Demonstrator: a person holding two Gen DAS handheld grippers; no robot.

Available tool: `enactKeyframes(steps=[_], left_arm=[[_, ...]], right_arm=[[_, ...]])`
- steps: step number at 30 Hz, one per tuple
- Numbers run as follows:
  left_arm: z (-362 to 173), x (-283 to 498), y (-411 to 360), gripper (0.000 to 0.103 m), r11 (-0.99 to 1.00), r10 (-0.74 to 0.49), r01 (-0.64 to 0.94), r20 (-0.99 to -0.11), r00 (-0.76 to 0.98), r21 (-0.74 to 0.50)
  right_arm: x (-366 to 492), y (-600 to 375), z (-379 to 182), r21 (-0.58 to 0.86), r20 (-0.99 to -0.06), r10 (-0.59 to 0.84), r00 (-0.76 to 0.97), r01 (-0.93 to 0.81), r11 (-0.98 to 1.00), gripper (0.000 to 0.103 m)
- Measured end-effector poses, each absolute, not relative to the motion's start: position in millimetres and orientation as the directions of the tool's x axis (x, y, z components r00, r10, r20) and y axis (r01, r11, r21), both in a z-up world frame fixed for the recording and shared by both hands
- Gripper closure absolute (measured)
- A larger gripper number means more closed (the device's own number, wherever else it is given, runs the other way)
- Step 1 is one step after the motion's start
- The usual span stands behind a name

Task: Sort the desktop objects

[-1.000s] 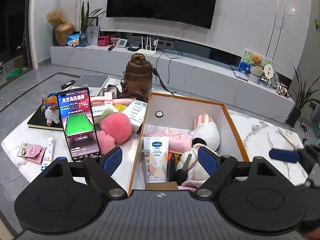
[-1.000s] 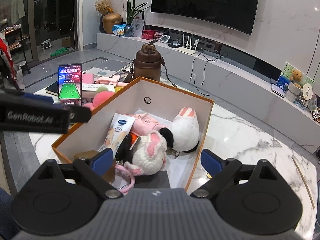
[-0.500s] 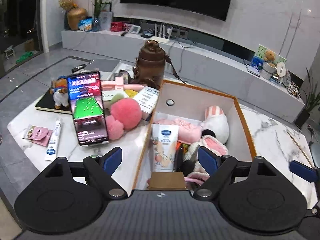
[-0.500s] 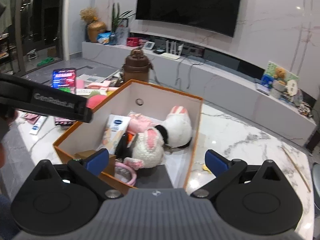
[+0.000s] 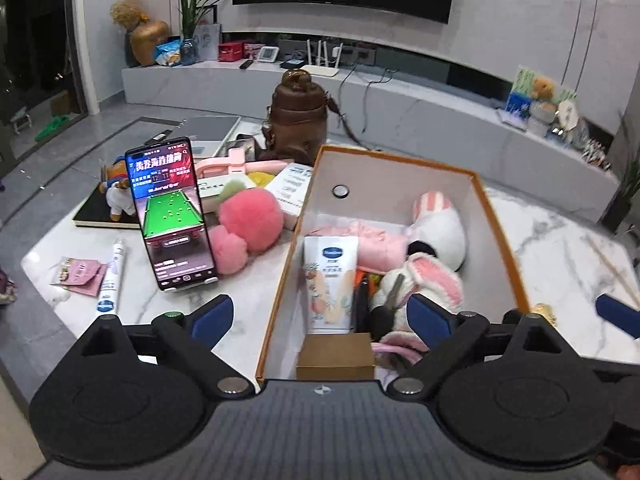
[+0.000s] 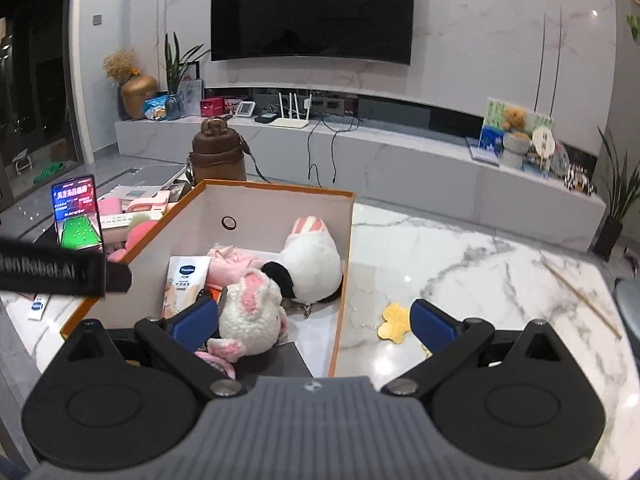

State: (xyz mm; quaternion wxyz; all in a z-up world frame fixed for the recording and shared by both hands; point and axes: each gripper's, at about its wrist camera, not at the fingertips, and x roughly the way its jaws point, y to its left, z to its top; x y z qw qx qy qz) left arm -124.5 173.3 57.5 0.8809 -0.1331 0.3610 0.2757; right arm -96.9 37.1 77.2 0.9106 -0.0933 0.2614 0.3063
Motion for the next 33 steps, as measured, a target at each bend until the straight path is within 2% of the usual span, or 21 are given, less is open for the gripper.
enactKeyframes(steps=[7, 14, 23, 33], left_arm=[[49, -115, 175, 0.0, 0.799, 0.414, -0.601, -0.73, 0.544, 0.006], [53, -104, 152, 0.0, 0.79, 0.542, -0.586, -0.654, 0.528, 0.183], [48, -94, 144, 0.0, 0.822, 0.498, -0.549, -0.663, 0.559, 0.154], [43, -93, 147, 0.0, 0.836, 0.439, -0.539, -0.713, 0.547, 0.101]], right_arm=[[-90, 45, 69, -0.014, -0.549, 0.505, 0.666, -0.611, 0.792, 0.001], [-76, 46, 59, 0.041, -0.592, 0.515, 0.62, -0.615, 0.788, 0.001], [-70, 50, 53, 0.009, -0.614, 0.484, 0.624, -0.607, 0.795, 0.001], [-74, 48, 53, -0.044, -0.611, 0.454, 0.649, -0.6, 0.799, 0.001]])
